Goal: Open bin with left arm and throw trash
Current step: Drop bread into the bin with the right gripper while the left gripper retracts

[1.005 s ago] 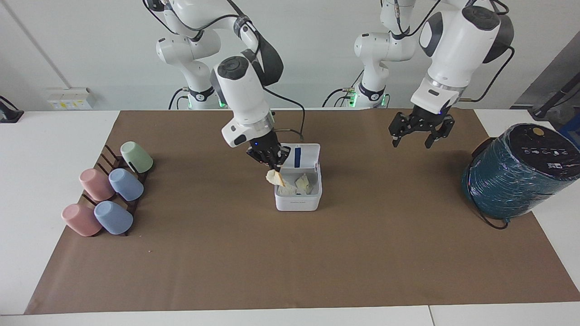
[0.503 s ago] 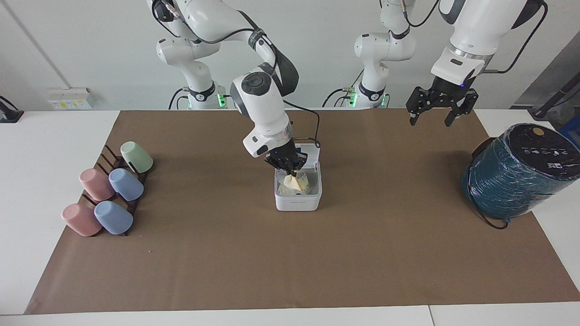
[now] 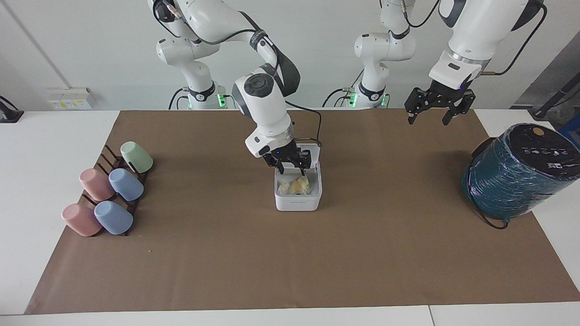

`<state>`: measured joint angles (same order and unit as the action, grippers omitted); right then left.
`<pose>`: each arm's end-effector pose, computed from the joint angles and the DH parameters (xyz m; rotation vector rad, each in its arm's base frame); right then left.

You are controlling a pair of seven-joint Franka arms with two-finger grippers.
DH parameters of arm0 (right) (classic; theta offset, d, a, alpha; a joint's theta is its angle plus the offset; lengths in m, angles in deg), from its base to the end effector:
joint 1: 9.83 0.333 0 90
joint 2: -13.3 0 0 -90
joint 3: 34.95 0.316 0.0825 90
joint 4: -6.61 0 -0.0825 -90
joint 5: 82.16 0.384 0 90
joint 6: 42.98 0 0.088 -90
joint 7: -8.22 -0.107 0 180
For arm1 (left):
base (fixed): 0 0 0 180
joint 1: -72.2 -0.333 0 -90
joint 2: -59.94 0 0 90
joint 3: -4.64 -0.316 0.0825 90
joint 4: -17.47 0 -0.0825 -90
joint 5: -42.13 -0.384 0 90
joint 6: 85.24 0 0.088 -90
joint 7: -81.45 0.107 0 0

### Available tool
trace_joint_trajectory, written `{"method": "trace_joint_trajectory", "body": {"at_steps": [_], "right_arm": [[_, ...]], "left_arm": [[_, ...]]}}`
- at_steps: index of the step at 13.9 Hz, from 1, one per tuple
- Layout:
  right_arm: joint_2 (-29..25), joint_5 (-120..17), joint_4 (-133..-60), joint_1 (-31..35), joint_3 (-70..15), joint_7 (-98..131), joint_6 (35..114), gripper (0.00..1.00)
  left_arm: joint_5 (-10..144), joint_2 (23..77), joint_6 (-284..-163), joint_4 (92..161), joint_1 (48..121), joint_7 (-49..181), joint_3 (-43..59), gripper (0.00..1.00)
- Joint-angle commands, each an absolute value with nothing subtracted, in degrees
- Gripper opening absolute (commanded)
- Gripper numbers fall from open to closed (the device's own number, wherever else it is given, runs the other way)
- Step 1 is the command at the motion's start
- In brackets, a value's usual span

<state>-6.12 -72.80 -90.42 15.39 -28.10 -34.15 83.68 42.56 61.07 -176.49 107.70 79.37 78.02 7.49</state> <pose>0.5682 0.3531 0.4188 -2.8634 0.3977 -0.0503 0.5423 -0.0969 0.6355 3.1250 -0.1799 0.0571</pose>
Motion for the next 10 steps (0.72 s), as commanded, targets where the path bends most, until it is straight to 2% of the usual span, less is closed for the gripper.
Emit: {"method": "trace_joint_trajectory", "body": {"at_steps": [1, 3, 7, 10], "right_arm": [[-6.1, -72.1, -90.2, 15.1, -27.7, -34.8, 83.8, 0.8], [-6.1, -72.8, -89.3, 15.0, -27.7, -34.7, 83.3, 1.0], [-3.1, -78.8, -89.2, 12.9, -28.4, -29.1, 84.3, 1.0], [0.1, -88.6, -89.2, 7.3, -28.3, -25.7, 84.4, 1.0]], "left_arm": [[41.7, 62.0, -175.7, 108.6, 79.1, 78.2, 7.7, 1.0], [41.7, 62.0, -175.7, 108.6, 79.1, 78.2, 7.7, 1.0], [41.7, 62.0, -175.8, 108.6, 79.1, 78.2, 7.7, 1.0], [41.7, 62.0, -175.8, 108.6, 79.1, 78.2, 7.7, 1.0]]}}
